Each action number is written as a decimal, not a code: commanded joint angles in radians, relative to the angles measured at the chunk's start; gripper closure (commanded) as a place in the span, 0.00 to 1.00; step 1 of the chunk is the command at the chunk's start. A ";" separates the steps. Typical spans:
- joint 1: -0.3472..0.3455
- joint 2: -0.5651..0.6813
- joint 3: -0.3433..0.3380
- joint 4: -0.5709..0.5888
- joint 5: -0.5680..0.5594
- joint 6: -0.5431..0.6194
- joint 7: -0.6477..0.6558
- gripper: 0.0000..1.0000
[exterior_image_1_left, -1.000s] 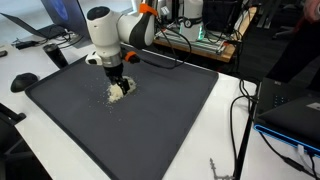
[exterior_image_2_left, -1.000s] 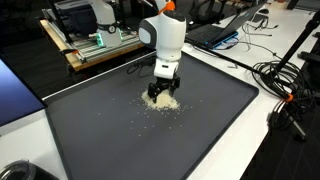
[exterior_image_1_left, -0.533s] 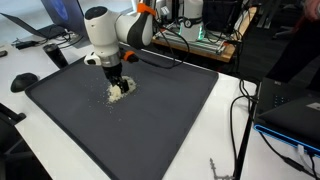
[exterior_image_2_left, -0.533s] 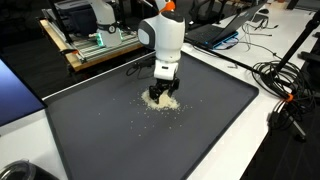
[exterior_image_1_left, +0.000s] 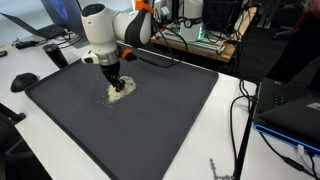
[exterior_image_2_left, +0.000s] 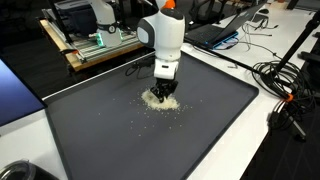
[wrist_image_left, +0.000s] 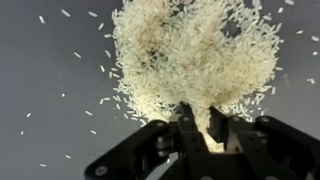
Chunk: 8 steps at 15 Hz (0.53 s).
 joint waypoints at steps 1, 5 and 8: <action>-0.002 -0.004 0.004 0.010 0.010 -0.032 -0.025 1.00; 0.002 -0.011 0.001 0.007 0.008 -0.040 -0.022 0.99; -0.001 -0.014 0.007 0.005 0.012 -0.045 -0.029 0.99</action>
